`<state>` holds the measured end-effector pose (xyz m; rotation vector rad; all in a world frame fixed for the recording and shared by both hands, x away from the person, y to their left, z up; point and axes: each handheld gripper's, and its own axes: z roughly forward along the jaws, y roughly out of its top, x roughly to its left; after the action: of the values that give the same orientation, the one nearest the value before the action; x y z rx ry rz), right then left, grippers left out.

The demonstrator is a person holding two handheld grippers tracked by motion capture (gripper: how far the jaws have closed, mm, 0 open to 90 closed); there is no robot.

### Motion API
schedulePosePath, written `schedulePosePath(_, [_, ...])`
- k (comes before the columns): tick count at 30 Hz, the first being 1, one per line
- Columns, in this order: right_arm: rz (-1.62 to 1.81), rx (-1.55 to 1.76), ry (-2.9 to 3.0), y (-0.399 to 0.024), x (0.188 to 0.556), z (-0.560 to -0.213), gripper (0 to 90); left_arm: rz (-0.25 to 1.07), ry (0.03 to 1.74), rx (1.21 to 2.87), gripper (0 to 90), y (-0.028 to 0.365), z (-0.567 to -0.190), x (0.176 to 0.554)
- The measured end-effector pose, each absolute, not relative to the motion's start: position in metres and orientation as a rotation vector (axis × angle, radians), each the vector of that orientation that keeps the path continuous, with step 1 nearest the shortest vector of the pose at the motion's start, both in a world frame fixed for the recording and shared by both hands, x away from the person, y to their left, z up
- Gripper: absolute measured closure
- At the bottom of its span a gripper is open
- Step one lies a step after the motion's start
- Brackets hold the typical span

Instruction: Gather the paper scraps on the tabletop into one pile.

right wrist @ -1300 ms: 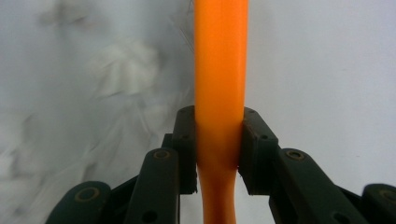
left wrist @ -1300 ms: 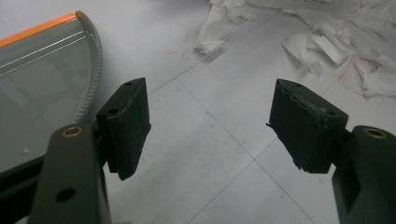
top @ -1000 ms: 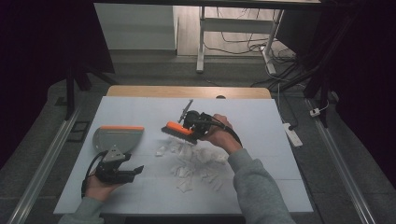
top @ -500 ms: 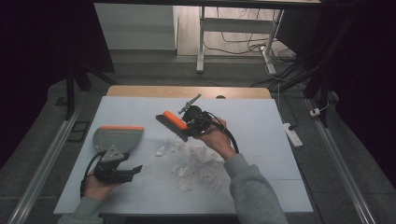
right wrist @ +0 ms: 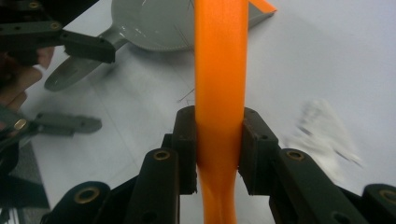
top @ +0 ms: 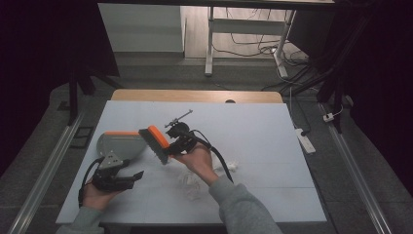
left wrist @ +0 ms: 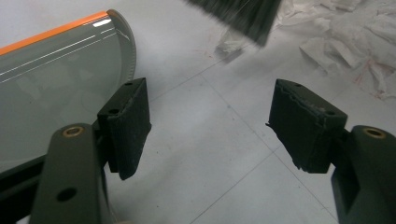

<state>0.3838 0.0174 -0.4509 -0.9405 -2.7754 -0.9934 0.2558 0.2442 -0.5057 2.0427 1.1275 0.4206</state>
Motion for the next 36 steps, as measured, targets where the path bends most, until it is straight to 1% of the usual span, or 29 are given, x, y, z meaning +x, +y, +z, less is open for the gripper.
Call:
schedulePosePath(4, [-0.981,-1.033,-2.73,0.024,0.396,-0.472,70.2,0.416,1.124,2.05,29.9,0.244,-0.506,0.256])
schedulePosePath(5, [-0.981,-1.033,-2.73,0.024,0.396,-0.472,70.2,0.416,1.124,2.051,29.9,0.244,-0.507,0.256])
schedulePosePath(9, [-0.927,-1.124,-2.735,0.006,0.404,-0.478,70.2,0.416,1.124,2.049,29.9,0.245,-0.506,0.256])
schedulePosePath(10, [-0.904,-1.168,-2.76,-0.01,0.404,-0.475,70.2,0.416,1.126,2.047,29.9,0.245,-0.507,0.256])
schedulePosePath(11, [-0.904,-1.168,-2.76,-0.01,0.404,-0.475,70.2,0.415,1.125,2.049,29.9,0.245,-0.507,0.256])
schedulePosePath(15, [-0.894,-1.217,-2.771,-0.04,0.401,-0.462,70.2,0.416,1.121,2.058,30.0,0.242,-0.507,0.256])
schedulePosePath(16, [-0.916,-1.21,-2.762,-0.045,0.399,-0.457,70.2,0.416,1.119,2.06,29.9,0.242,-0.507,0.257])
schedulePosePath(17, [-0.997,-1.193,-2.717,-0.05,0.397,-0.443,70.2,0.416,1.119,2.059,30.0,0.241,-0.507,0.257])
schedulePosePath(18, [-0.997,-1.193,-2.717,-0.05,0.397,-0.443,70.2,0.416,1.119,2.059,30.0,0.241,-0.507,0.257])
schedulePosePath(19, [-1.058,-1.173,-2.723,-0.051,0.397,-0.43,70.2,0.415,1.12,2.058,29.9,0.241,-0.507,0.257])
schedulePosePath(21, [-1.081,-1.177,-2.724,-0.05,0.399,-0.426,70.2,0.414,1.119,2.061,30.0,0.241,-0.507,0.257])
schedulePosePath(24, [-1.122,-1.201,-2.685,-0.044,0.411,-0.423,70.2,0.413,1.119,2.061,30.0,0.242,-0.507,0.257])
schedulePosePath(26, [-1.124,-1.223,-2.673,-0.036,0.421,-0.428,70.2,0.412,1.119,2.059,30.0,0.242,-0.508,0.257])
schedulePosePath(31, [-1.079,-1.284,-2.657,-0.017,0.444,-0.457,70.2,0.409,1.116,2.063,30.0,0.241,-0.508,0.258])
schedulePosePath(34, [-1.031,-1.338,-2.621,-0.018,0.453,-0.473,70.2,0.406,1.116,2.064,30.0,0.243,-0.509,0.258])
schedulePosePath(36, [-0.992,-1.351,-2.67,-0.023,0.453,-0.477,70.2,0.405,1.117,2.061,30.1,0.243,-0.509,0.258])
